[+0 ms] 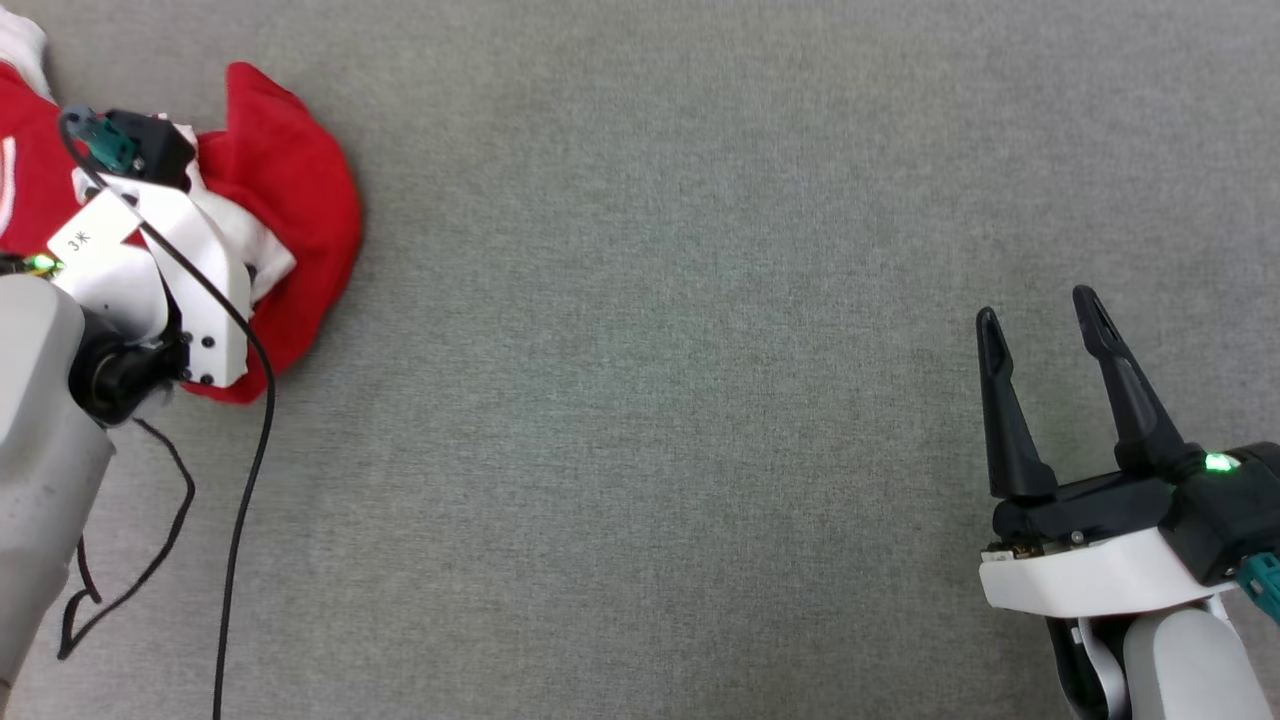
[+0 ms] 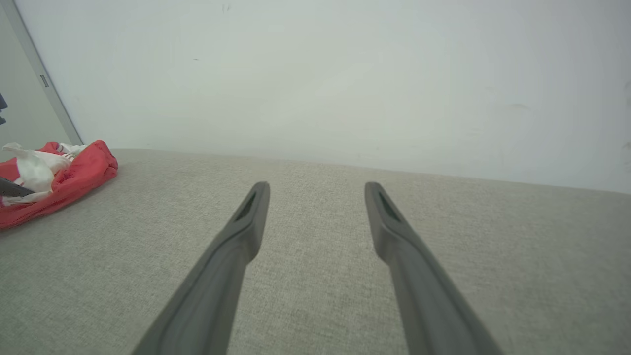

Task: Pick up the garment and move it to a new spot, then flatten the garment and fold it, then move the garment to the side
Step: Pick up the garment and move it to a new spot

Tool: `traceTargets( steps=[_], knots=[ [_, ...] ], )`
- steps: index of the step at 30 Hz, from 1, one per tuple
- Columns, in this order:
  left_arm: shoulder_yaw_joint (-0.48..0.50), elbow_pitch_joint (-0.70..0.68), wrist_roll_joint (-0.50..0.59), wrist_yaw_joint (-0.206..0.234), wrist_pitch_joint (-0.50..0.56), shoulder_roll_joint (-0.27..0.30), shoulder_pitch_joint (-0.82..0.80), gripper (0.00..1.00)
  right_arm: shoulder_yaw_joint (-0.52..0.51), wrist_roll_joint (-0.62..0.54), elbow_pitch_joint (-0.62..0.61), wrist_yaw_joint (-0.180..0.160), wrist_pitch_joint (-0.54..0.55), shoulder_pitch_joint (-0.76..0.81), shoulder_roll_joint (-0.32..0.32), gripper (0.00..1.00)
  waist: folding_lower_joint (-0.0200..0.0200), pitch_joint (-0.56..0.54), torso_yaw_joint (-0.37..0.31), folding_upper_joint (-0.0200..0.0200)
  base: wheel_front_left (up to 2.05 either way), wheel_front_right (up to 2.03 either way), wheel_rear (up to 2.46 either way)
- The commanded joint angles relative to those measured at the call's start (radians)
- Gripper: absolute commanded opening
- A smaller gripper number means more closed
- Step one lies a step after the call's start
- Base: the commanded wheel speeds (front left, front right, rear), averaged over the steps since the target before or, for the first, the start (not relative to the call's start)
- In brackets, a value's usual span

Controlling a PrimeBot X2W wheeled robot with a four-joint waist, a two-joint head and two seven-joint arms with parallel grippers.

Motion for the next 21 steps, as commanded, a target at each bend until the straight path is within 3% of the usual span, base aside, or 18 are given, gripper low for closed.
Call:
traceTargets(
  steps=[1, 11, 21],
  knots=[
    [-0.005, -0.016, 0.006, -0.001, -0.031, 0.012, -0.009, 0.00, -0.001, 0.006, 0.004, -0.001, -0.002, 0.007, 0.000, 1.00, -0.0001, -0.032, 0.010, 0.0000, 0.00, 0.00, 0.00],
    [-0.086, -0.189, 0.067, -0.001, -0.218, 0.049, -0.038, 0.00, 0.009, 0.043, 0.031, -0.001, -0.002, 0.050, 0.000, 1.00, -0.0001, -0.159, 0.029, 0.0000, 0.00, 0.00, 0.00],
    [-0.170, -0.406, 0.133, 0.000, -0.248, -0.002, -0.041, 0.00, 0.016, 0.077, 0.036, -0.001, -0.002, 0.061, 0.000, 1.00, -0.0001, -0.201, -0.033, 0.0000, 0.00, 0.00, 0.00]
  ],
)
